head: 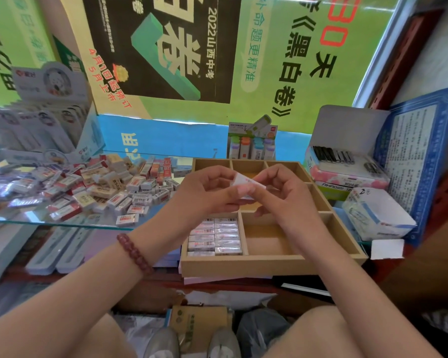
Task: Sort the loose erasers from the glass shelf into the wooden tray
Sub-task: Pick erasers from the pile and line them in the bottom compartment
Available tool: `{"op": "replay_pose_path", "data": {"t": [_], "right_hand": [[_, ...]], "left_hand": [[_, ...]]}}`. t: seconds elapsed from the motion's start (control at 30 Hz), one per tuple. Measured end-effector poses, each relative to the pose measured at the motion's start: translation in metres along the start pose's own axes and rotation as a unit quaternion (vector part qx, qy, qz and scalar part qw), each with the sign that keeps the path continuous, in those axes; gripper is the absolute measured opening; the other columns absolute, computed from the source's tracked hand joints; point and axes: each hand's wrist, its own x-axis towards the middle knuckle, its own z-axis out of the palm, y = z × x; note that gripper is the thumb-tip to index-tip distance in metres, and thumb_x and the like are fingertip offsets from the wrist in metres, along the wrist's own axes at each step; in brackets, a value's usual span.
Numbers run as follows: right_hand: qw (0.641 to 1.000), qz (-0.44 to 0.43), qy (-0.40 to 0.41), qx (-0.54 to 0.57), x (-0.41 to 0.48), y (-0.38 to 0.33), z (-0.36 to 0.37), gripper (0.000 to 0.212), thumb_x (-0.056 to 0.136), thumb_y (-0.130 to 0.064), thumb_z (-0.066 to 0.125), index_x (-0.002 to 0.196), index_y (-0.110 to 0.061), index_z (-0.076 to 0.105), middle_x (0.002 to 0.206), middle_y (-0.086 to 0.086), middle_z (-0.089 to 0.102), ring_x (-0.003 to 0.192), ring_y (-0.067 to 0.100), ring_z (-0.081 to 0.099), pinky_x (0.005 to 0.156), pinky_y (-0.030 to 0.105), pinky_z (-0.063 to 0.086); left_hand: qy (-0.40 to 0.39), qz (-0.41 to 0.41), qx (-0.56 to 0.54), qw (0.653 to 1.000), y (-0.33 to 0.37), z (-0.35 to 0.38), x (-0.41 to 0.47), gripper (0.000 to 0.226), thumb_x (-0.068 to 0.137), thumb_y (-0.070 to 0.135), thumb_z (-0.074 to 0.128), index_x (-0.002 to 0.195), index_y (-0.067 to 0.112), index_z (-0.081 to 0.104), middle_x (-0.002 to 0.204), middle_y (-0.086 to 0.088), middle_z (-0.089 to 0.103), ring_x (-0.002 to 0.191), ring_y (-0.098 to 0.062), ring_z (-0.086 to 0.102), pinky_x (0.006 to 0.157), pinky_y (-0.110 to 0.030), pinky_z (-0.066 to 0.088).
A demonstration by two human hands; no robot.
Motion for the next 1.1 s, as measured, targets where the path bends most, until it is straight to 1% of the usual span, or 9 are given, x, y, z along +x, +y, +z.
{"op": "replay_pose_path", "data": {"t": [0.1,0.2,0.33,0.5,0.7,0.8,0.97,1.03,1.1], "right_hand": [[0.999,-0.025,-0.023,-0.006,0.002,0.002,-0.005,0.009,0.084,-0.013,0.068,0.085,-0.014,0.059,0.082,-0.006,0.066,0.075,0.005,0.065,0.057,0.023,0.055],[0.997,-0.031,-0.054,-0.042,0.001,0.007,-0.011,0.019,0.081,-0.013,0.072,0.092,-0.023,0.061,0.093,-0.009,0.068,0.086,0.005,0.067,0.065,0.024,0.056],[0.988,-0.039,-0.067,-0.134,-0.001,0.011,-0.016,0.034,0.078,-0.019,0.075,0.098,-0.038,0.055,0.098,-0.02,0.064,0.089,-0.002,0.062,0.064,0.013,0.048],[0.985,-0.03,-0.056,-0.159,-0.001,0.013,-0.017,0.035,0.077,-0.026,0.076,0.099,-0.041,0.053,0.1,-0.019,0.063,0.086,0.0,0.06,0.062,0.014,0.048],[0.986,-0.014,-0.041,-0.161,0.004,0.018,-0.016,0.033,0.081,-0.024,0.073,0.106,-0.038,0.057,0.101,-0.02,0.063,0.086,0.001,0.06,0.065,0.015,0.05],[0.988,-0.019,-0.045,-0.144,0.007,0.02,-0.015,0.032,0.083,-0.018,0.071,0.107,-0.036,0.059,0.099,-0.018,0.065,0.084,0.001,0.06,0.067,0.013,0.05],[0.992,-0.017,-0.043,-0.12,0.013,0.02,-0.01,0.03,0.084,-0.016,0.07,0.109,-0.031,0.062,0.1,-0.014,0.066,0.082,0.004,0.061,0.07,0.014,0.051],[0.989,-0.003,-0.059,-0.138,0.014,0.02,-0.012,0.028,0.082,-0.017,0.072,0.104,-0.031,0.062,0.098,-0.014,0.065,0.081,0.006,0.06,0.067,0.014,0.049],[0.977,0.016,-0.092,-0.193,0.014,0.022,-0.018,0.028,0.079,-0.017,0.074,0.094,-0.035,0.06,0.094,-0.015,0.063,0.078,0.007,0.059,0.065,0.014,0.047]], "left_hand": [[-0.008,-0.001,-0.012,1.0,0.0,-0.003,0.003,0.024,0.071,0.021,0.07,0.092,0.01,0.066,0.09,-0.01,0.073,0.084,-0.021,0.071,0.076,-0.026,0.057],[0.007,0.008,0.009,1.0,-0.002,-0.003,0.004,0.009,0.08,0.008,0.069,0.088,0.012,0.067,0.089,-0.011,0.072,0.084,-0.021,0.071,0.075,-0.026,0.058],[0.012,0.009,0.03,0.999,-0.004,0.0,0.008,0.009,0.082,0.005,0.067,0.086,0.014,0.067,0.086,-0.007,0.073,0.083,-0.018,0.071,0.071,-0.023,0.057],[-0.002,0.003,0.022,1.0,-0.007,0.003,0.01,0.008,0.083,0.005,0.066,0.088,0.012,0.065,0.085,-0.007,0.074,0.082,-0.017,0.071,0.071,-0.023,0.057],[-0.011,0.008,0.051,0.999,-0.01,0.001,0.016,0.017,0.08,0.004,0.069,0.084,0.017,0.06,0.088,-0.004,0.074,0.087,-0.018,0.071,0.08,-0.028,0.056],[0.004,0.017,0.077,0.997,-0.011,-0.002,0.018,0.023,0.076,-0.001,0.071,0.082,0.017,0.059,0.086,0.001,0.073,0.086,-0.014,0.07,0.081,-0.026,0.054],[0.015,0.028,0.086,0.996,-0.01,-0.008,0.021,0.026,0.075,-0.002,0.072,0.088,0.018,0.061,0.091,-0.003,0.072,0.087,-0.017,0.07,0.083,-0.031,0.055],[0.001,0.036,0.128,0.991,-0.011,-0.009,0.021,0.03,0.075,0.0,0.072,0.094,0.02,0.061,0.093,-0.001,0.072,0.089,-0.015,0.069,0.082,-0.029,0.055],[-0.037,0.033,0.184,0.982,-0.016,-0.008,0.019,0.036,0.074,0.004,0.074,0.102,0.022,0.058,0.094,0.004,0.071,0.091,-0.011,0.068,0.085,-0.029,0.054]]}}
